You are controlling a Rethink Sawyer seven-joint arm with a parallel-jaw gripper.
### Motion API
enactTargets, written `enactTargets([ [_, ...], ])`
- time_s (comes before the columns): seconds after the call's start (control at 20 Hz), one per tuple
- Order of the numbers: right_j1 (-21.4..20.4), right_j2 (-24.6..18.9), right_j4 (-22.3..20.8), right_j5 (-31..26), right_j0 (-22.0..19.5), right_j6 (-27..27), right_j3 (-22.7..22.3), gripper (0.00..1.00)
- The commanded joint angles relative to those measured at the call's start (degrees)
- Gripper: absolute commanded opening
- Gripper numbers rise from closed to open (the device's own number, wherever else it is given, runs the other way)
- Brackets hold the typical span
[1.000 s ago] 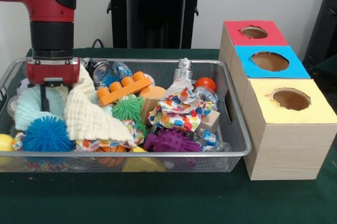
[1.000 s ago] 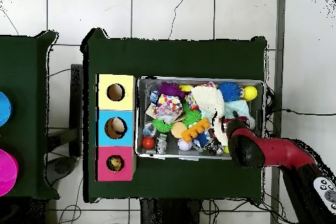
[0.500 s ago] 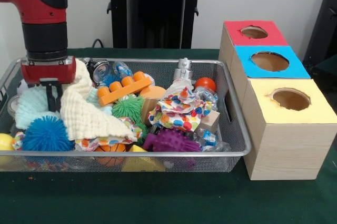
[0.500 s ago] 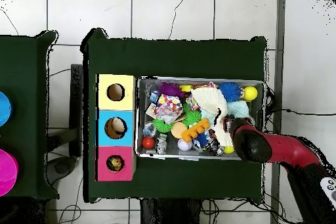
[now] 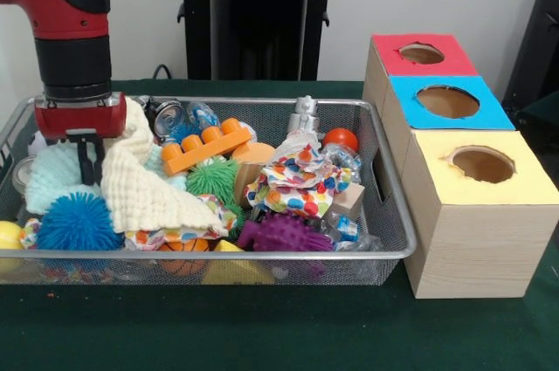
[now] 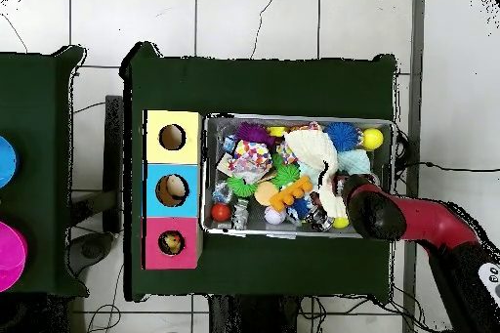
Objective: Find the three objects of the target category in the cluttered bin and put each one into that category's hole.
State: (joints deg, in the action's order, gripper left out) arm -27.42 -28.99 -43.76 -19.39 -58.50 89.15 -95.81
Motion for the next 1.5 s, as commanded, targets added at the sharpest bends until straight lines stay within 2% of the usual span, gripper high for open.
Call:
enactTargets([
  [0.05, 0.49, -5.87, 4.32, -17.67, -1.35, -13.58, -8.92, 0.00],
  [0.25, -0.57, -7.57, 5.80, -16.37, -0.36, -9.86, -10.39, 0.00],
  [0.4, 0.23, -8.29, 6.25, -14.88, 0.36, -7.53, -10.66, 0.00],
  [0.65, 0.40, -7.69, 5.67, -11.09, 3.40, -2.58, -11.27, 0.00],
  [0.9, 0.18, -5.20, 3.94, -3.77, 7.97, 4.46, -12.85, 0.00],
  [1.2, -3.18, -4.85, 6.92, -1.65, 11.35, 8.39, -14.79, 0.00],
  [1.5, -5.93, -4.52, 10.71, -1.43, 13.86, 9.67, -15.80, 0.00],
])
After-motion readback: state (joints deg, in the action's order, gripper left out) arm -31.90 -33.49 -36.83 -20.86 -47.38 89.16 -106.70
